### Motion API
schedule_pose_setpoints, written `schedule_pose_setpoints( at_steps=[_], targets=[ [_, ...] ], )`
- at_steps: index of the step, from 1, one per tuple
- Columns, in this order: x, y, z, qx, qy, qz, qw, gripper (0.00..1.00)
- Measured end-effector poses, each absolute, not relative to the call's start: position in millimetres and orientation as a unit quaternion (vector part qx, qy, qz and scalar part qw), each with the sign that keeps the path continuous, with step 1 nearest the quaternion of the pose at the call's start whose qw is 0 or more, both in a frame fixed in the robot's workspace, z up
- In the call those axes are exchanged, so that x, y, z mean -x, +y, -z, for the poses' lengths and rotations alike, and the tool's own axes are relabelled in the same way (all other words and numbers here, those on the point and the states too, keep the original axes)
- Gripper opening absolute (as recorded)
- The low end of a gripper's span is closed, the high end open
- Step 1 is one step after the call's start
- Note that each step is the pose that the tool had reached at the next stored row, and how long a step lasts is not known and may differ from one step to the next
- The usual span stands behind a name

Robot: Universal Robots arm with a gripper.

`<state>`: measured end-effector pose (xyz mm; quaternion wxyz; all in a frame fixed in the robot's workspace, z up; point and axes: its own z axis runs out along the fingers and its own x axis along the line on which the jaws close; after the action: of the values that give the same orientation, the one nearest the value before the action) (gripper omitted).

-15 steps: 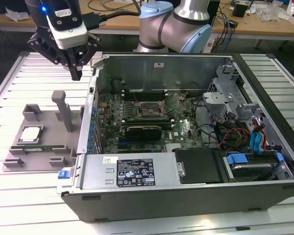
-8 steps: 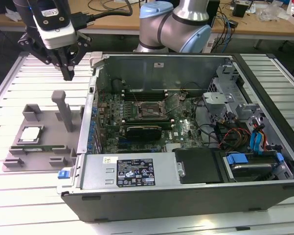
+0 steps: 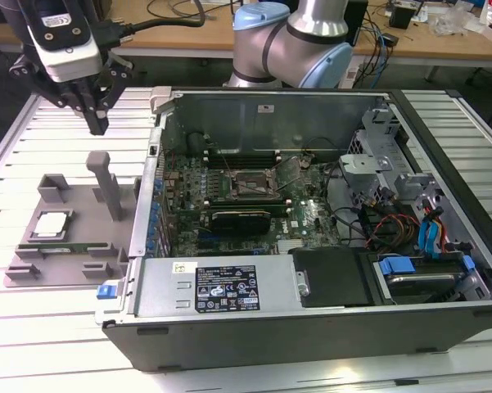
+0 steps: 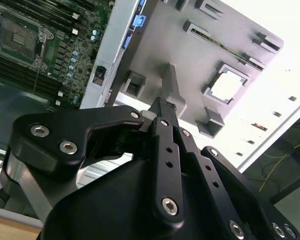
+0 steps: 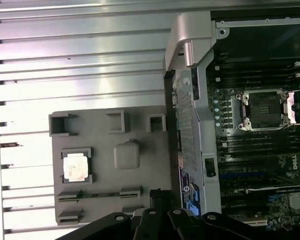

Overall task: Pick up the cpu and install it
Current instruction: 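Reach for the cpu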

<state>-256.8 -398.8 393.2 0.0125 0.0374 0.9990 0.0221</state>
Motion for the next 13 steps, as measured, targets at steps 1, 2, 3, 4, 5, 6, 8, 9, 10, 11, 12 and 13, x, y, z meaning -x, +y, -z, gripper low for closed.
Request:
schedule_pose_setpoints(
  at_steps=[1, 2, 3, 4, 5, 6, 8, 9, 10, 11, 12, 13],
  targets=[
    [257.9, -398.8, -393.2, -0.037, 0.999, -0.022, 0.013, 0.11],
    [258.9, -398.9, -393.3, -0.037, 0.999, -0.022, 0.012, 0.11],
    [260.0, -398.8, -393.2, -0.037, 0.999, -0.022, 0.013, 0.11],
    [261.2, -398.8, -393.3, -0.037, 0.999, -0.022, 0.012, 0.11],
    [263.2, -398.8, -393.2, -0.037, 0.999, -0.022, 0.013, 0.11],
    [264.4, -398.8, -393.2, -0.037, 0.999, -0.022, 0.012, 0.11],
    [267.1, -398.9, -393.2, -0.037, 0.999, -0.022, 0.012, 0.11],
    [269.4, -398.9, -393.3, -0.037, 0.999, -0.022, 0.012, 0.11],
    [271.9, -398.9, -393.3, -0.037, 0.999, -0.022, 0.012, 0.11],
    [274.7, -398.9, -393.2, -0.037, 0.999, -0.022, 0.012, 0.11],
    [277.3, -398.8, -393.2, -0.037, 0.999, -0.022, 0.012, 0.11],
    [280.4, -398.8, -393.1, -0.037, 0.999, -0.022, 0.012, 0.11]
  ],
)
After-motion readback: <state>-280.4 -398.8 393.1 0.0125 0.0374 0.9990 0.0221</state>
